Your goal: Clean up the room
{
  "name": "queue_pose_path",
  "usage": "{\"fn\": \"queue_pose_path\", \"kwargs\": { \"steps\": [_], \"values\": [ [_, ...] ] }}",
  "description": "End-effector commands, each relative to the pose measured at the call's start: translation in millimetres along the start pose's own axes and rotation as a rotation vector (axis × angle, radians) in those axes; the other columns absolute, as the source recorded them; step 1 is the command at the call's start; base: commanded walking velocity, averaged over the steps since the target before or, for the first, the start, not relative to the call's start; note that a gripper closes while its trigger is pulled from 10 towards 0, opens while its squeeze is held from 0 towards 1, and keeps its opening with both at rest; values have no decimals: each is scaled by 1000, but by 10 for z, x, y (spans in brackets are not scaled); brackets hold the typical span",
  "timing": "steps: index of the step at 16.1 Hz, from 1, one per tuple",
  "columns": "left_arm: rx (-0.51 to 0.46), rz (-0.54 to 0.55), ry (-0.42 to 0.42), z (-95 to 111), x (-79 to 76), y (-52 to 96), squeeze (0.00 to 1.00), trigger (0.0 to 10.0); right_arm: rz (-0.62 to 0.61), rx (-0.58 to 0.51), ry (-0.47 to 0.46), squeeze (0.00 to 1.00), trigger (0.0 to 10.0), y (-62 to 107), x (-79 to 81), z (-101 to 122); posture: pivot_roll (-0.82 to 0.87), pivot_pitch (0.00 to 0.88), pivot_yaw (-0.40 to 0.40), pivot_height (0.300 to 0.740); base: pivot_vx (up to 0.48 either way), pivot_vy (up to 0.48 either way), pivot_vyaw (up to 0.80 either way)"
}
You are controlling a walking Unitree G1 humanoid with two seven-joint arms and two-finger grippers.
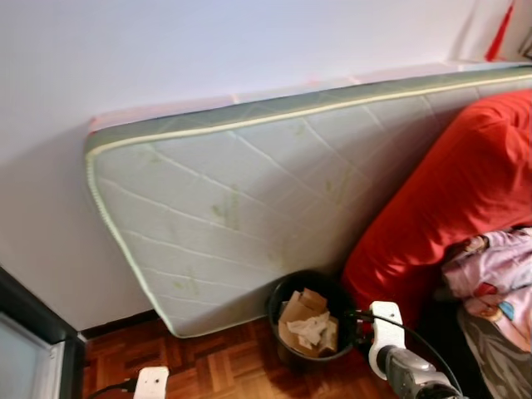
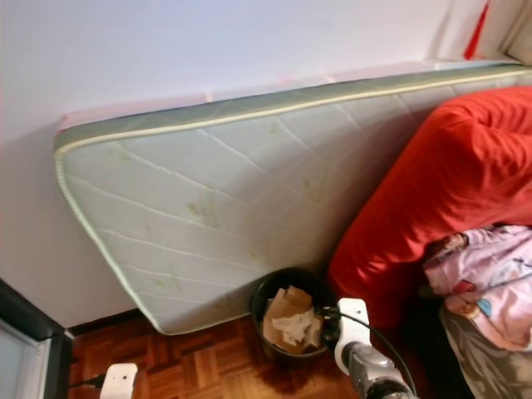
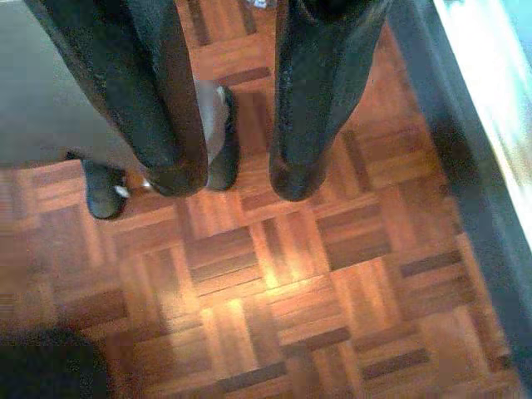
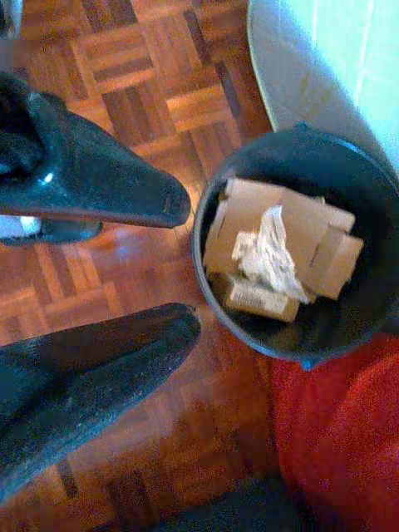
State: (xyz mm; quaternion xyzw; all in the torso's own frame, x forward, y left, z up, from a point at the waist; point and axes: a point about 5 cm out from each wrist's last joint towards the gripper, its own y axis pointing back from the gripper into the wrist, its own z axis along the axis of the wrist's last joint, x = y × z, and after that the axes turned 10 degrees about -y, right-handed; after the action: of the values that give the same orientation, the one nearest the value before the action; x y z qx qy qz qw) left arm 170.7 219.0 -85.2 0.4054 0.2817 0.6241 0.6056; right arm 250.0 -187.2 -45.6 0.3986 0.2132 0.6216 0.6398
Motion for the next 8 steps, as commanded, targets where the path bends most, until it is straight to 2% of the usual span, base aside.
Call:
{"fn": "queue_pose_path", "kwargs": {
  "steps": [1,8],
  "values": [
    [7,-1,-10,-37,5,7,0,10000,3,-9,-4,0,10000,-5,23,38,110,0,-27,740,0,0,-775],
    [5,-1,-9,-39,14,8,0,10000,2,-13,-9,0,10000,-7,31,44,103,0,-18,740,0,0,-775]
  ]
}}
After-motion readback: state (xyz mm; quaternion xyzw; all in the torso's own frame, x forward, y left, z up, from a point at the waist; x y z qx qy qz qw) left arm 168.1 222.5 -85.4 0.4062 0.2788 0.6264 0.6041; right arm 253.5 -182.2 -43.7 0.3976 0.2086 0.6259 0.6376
